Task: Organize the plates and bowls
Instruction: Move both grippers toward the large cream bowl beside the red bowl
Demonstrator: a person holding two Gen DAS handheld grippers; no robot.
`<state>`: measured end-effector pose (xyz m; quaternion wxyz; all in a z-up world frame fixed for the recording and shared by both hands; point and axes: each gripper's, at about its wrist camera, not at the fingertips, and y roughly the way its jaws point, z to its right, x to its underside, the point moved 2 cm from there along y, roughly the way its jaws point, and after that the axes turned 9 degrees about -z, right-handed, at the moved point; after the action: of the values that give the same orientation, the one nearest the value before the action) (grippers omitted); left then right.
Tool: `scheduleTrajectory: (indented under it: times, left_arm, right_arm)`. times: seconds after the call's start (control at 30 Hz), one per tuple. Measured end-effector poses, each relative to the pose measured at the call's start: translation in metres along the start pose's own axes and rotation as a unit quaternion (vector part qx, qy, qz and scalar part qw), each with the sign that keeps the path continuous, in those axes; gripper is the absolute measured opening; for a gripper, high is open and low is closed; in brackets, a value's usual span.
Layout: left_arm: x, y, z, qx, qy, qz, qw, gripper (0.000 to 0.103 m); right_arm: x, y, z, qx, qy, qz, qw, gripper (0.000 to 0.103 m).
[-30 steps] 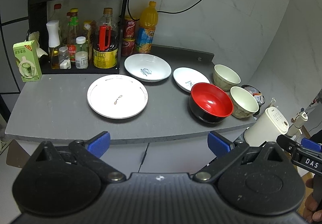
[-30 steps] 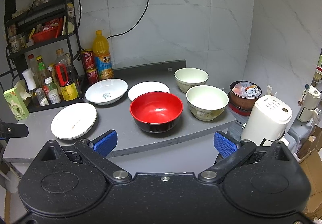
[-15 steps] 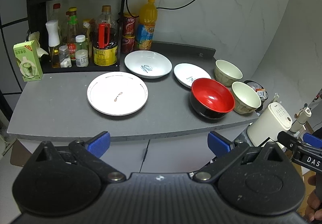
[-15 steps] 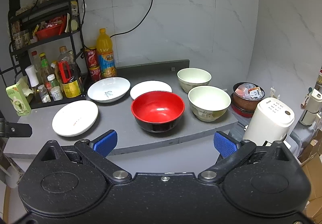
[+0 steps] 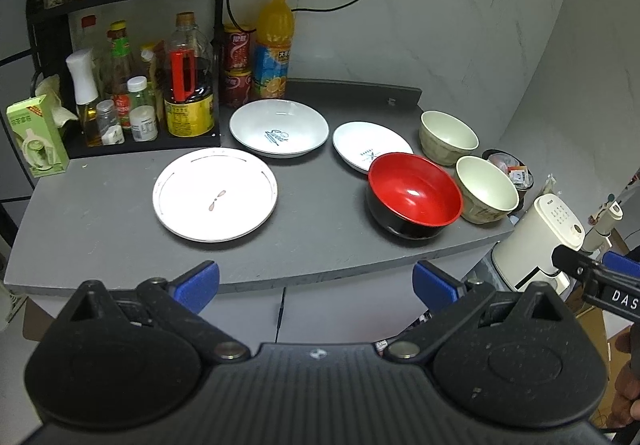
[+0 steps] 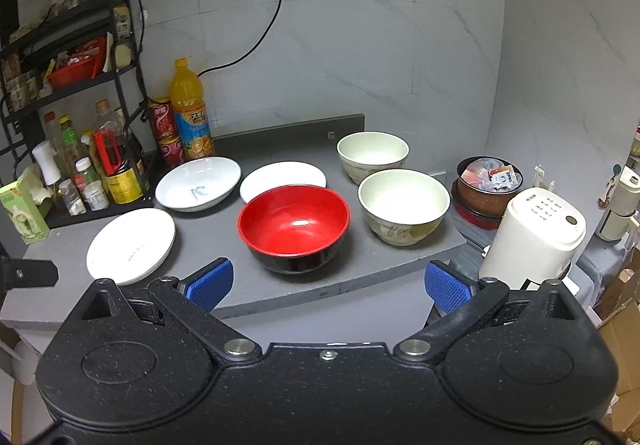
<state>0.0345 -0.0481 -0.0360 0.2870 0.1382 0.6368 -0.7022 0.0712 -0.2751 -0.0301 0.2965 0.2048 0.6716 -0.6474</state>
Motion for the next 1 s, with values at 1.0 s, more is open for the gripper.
scheduleTrajectory:
  times: [1.0]
  left_arm:
    - [-0.136, 0.165, 0.076, 0.032, 0.002, -0.065, 0.9974, 0.100]
  right_arm:
    - [-0.090, 0.133, 0.064, 0.012, 0.003, -0.043, 0.999, 0.103]
